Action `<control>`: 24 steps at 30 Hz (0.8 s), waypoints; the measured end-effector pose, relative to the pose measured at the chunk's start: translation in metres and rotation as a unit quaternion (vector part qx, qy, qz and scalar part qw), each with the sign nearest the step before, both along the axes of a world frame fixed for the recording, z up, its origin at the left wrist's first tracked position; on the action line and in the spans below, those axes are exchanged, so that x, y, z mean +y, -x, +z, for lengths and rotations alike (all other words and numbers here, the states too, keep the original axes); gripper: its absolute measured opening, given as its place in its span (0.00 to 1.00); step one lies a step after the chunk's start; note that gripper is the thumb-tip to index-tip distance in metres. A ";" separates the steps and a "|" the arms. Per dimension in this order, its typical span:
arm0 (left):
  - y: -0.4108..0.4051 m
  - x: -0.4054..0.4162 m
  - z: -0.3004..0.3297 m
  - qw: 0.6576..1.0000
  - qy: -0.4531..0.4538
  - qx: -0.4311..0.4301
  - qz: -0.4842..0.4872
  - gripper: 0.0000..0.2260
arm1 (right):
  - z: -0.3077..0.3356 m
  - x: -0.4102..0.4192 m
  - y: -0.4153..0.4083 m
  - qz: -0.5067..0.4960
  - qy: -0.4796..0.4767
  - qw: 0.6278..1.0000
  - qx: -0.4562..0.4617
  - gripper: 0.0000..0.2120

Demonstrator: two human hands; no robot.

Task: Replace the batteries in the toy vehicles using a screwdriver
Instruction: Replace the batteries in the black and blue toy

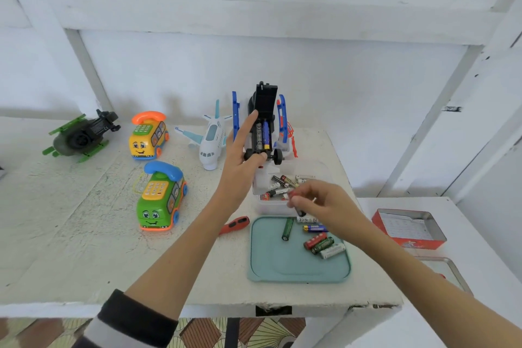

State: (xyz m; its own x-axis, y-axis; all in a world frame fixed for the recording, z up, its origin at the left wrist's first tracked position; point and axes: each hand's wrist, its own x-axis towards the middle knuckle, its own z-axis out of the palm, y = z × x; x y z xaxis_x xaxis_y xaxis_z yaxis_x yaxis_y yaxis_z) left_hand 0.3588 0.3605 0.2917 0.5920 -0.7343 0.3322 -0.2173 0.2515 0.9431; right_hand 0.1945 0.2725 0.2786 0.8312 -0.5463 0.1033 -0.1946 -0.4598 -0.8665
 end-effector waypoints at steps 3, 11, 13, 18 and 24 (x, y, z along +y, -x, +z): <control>0.001 0.001 0.002 1.000 -0.003 0.007 0.001 0.32 | 0.035 -0.002 -0.009 -0.007 -0.060 0.994 -0.095 0.05; 0.000 0.005 0.003 1.000 0.006 0.016 0.006 0.32 | 0.094 -0.008 -0.044 -0.046 -0.042 0.970 -0.236 0.08; 0.001 0.004 0.004 1.000 0.012 0.011 0.008 0.31 | 0.093 -0.008 -0.056 -0.054 -0.013 0.972 -0.230 0.09; 0.004 0.003 0.005 1.000 0.023 0.010 0.004 0.31 | 0.084 -0.005 -0.078 -0.086 0.046 0.966 -0.238 0.12; 0.005 0.002 0.006 0.999 0.030 0.023 0.002 0.31 | 0.074 0.002 -0.093 -0.112 0.104 0.961 -0.230 0.08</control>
